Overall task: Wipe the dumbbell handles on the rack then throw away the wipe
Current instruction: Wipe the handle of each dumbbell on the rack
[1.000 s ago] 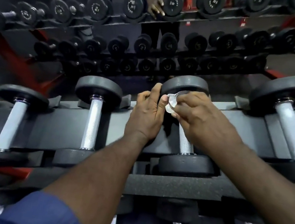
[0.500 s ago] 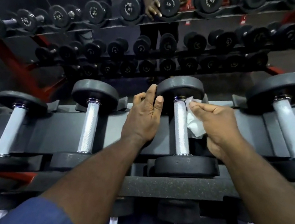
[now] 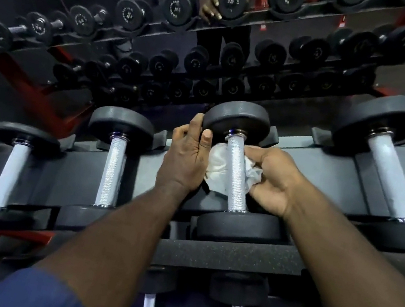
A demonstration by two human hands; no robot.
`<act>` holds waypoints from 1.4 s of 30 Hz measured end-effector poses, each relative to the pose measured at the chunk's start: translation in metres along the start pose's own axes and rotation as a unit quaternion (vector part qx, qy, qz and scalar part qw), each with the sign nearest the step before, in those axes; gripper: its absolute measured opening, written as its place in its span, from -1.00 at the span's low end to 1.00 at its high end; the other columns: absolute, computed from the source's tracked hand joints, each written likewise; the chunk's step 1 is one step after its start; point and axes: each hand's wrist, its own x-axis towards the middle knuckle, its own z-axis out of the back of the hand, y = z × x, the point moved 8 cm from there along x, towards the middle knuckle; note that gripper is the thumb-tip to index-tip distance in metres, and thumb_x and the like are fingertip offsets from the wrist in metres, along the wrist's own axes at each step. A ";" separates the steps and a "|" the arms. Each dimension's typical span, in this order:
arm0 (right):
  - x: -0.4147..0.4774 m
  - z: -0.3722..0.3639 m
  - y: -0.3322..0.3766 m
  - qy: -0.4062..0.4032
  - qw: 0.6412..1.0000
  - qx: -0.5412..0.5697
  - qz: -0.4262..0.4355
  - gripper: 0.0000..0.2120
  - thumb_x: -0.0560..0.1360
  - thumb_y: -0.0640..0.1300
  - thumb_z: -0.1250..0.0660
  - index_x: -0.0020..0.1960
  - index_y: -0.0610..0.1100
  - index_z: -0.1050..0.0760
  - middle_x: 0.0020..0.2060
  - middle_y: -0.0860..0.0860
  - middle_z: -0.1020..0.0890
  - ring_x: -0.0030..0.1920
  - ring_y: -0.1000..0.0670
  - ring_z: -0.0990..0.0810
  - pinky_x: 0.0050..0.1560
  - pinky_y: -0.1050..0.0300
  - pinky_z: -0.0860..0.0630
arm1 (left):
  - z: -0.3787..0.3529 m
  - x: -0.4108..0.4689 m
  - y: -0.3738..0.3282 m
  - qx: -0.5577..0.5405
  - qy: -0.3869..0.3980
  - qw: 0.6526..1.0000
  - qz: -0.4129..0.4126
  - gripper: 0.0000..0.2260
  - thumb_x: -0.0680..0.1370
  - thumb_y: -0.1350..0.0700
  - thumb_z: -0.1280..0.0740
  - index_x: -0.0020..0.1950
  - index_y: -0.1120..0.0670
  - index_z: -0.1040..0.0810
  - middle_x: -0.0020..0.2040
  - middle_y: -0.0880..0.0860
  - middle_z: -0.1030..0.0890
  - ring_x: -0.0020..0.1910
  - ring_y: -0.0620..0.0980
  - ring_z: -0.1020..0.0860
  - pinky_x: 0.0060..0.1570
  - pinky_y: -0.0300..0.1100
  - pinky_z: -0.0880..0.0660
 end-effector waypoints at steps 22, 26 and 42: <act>-0.070 -0.053 0.048 -0.113 0.546 -0.642 0.527 -0.73 0.50 -0.23 -0.45 0.17 -0.01 -0.68 -0.10 -0.04 -0.75 -0.15 -0.12 -0.71 -0.16 0.00 -0.64 | 0.002 0.000 -0.001 -0.013 -0.005 1.000 -0.008 -0.51 0.66 -0.36 0.02 0.59 -0.34 -0.13 0.39 -0.04 -0.34 0.20 0.01 -0.52 0.19 0.02 -0.52; -0.072 -0.067 0.039 -0.047 0.427 -0.761 0.486 -0.56 0.42 -0.33 -0.38 0.22 0.01 -0.60 0.09 0.06 -0.71 -0.07 -0.10 -0.70 -0.25 0.05 -0.59 | 0.002 0.001 0.002 -0.030 -0.007 0.999 -0.015 -0.53 0.67 -0.33 -0.03 0.60 -0.34 -0.19 0.37 -0.04 -0.36 0.21 -0.02 -0.51 0.20 -0.02 -0.51; -0.044 -0.117 -0.006 -0.003 0.090 -0.975 0.202 -0.64 0.68 -0.12 -0.05 0.30 -0.14 -0.55 0.27 -0.12 -0.58 0.33 -0.16 -0.48 0.40 -0.08 -0.26 | 0.006 0.004 0.006 -0.082 0.001 0.997 -0.013 -0.60 0.71 -0.30 0.02 0.54 -0.38 -0.30 0.29 -0.04 -0.41 0.17 0.00 -0.53 0.18 -0.02 -0.50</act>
